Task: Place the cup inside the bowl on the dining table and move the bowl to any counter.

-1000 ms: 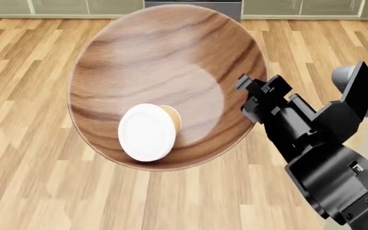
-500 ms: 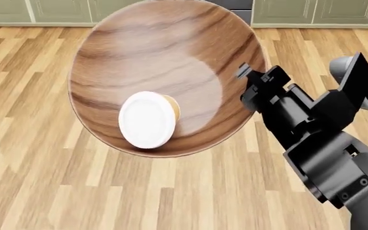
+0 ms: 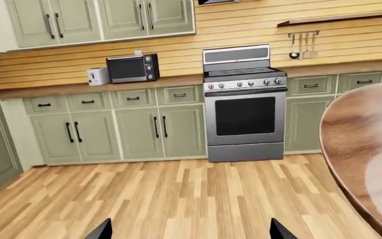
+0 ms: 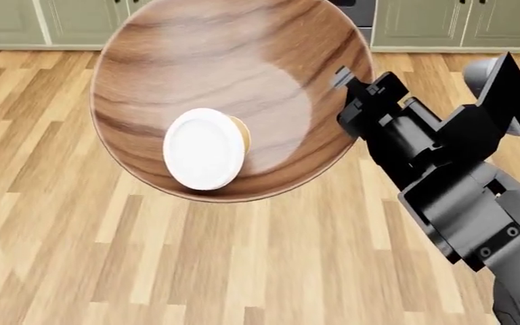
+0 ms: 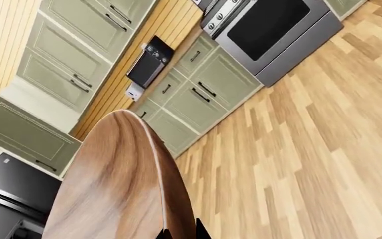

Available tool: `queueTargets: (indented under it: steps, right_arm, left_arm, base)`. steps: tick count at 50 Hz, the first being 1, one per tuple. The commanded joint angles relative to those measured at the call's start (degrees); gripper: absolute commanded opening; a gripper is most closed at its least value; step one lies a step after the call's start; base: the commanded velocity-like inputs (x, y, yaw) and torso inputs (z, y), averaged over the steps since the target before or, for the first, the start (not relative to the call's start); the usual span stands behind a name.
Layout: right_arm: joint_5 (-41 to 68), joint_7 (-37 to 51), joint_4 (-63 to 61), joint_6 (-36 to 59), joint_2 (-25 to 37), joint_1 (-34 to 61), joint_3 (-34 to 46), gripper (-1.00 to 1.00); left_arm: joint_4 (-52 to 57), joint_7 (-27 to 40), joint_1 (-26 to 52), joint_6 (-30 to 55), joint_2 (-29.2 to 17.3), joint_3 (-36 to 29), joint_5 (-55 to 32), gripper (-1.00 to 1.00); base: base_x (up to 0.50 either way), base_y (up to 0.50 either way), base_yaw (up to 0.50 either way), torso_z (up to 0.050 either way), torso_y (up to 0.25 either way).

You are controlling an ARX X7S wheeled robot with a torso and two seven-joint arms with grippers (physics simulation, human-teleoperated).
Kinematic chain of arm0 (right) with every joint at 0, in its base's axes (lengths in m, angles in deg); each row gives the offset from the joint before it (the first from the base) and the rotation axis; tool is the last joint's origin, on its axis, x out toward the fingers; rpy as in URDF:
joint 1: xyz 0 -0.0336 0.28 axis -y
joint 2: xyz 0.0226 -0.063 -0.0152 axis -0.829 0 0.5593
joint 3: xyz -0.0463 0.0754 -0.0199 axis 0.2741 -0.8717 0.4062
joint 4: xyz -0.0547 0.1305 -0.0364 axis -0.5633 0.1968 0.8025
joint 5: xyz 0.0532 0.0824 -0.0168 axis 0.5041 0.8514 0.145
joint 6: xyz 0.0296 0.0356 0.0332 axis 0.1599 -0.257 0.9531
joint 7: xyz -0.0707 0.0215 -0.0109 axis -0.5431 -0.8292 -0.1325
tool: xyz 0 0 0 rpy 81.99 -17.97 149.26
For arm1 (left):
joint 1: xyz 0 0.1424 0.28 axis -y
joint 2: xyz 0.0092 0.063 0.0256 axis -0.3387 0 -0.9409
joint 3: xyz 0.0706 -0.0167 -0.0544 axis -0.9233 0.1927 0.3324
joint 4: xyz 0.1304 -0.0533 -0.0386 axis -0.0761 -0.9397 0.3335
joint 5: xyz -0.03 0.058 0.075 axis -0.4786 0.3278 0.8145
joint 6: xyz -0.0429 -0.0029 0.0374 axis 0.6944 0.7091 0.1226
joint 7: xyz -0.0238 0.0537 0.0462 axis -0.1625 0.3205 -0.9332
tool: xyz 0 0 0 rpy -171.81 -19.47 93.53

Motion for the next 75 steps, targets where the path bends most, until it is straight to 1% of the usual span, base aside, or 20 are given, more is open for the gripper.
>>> queueTargets:
  steps: [1,10,16,18,27,43,58,62,64,71,75]
  right_arm:
    - [1.39,-0.34,-1.23,-0.50,-0.27,-0.27,-0.72,-1.00]
    - [1.96,-0.03,-2.23,-0.57,-0.12,-1.24,-0.88,-1.00]
    - [2.27,0.15,-3.02,-0.78,0.01,-2.16,-1.11,-1.00]
    - [2.24,0.11,-2.94,-0.90,-0.01,-2.14,-1.07,-1.00]
    - [2.04,-0.29,-2.34,-1.01,0.16,-1.95,-0.55,-1.00]
    - [1.61,-0.96,-2.22,-1.73,0.03,-2.55,0.17,-1.00]
    - [2.27,-0.88,-2.16,-1.87,0.01,-2.28,0.33,-1.00]
    - [2.42,-0.86,-2.15,-1.94,0.01,-2.21,0.36,-1.00]
    - [2.47,-0.86,-2.19,-1.96,0.05,-2.26,0.39,-1.00]
    - [2.70,-0.80,-2.44,-2.07,0.15,-2.57,0.37,-1.00]
    - [2.82,-0.83,-2.61,-2.16,0.25,-2.59,0.36,-1.00]
  left_arm:
    - [1.18,0.52,-1.99,-0.21,-0.59,1.36,0.09,1.00]
    - [1.11,0.72,-1.44,-0.42,0.10,0.71,0.47,1.00]
    - [1.36,0.78,-1.75,-0.39,-0.31,1.04,0.06,1.00]
    - [1.45,0.40,-2.31,-0.55,-1.15,1.94,-0.49,1.00]
    - [1.71,0.38,-3.75,-1.40,-1.04,2.22,-0.15,1.00]
    - [1.25,0.70,-2.69,-1.34,0.31,0.27,0.92,1.00]
    - [1.46,0.29,-3.98,-2.10,-0.48,1.44,0.26,1.00]
    - [0.95,0.61,-2.91,-1.94,0.62,0.03,1.20,1.00]
    - [1.13,0.15,-3.48,-2.10,-0.22,0.91,0.56,1.00]
    - [1.41,0.26,-3.57,-2.06,-0.45,1.12,0.14,1.00]
    - [1.13,0.50,-3.00,-2.05,0.55,-0.08,0.95,1.00]
  base:
    - [0.50,0.23,0.00,0.000,0.000]
    - [0.50,0.22,0.00,0.000,0.001]
    - [0.50,0.22,0.00,0.000,0.002]
    - [0.50,0.22,0.00,0.000,0.000]
    - [0.50,0.22,0.00,0.000,0.002]
    - [0.50,0.22,0.00,0.000,0.001]
    - [0.50,0.22,0.00,0.000,0.001]
    - [0.50,0.22,0.00,0.003,0.003]
    - [0.50,0.22,0.00,0.000,0.000]
    - [0.50,0.22,0.00,0.000,0.001]
    - [0.50,0.22,0.00,0.000,0.000]
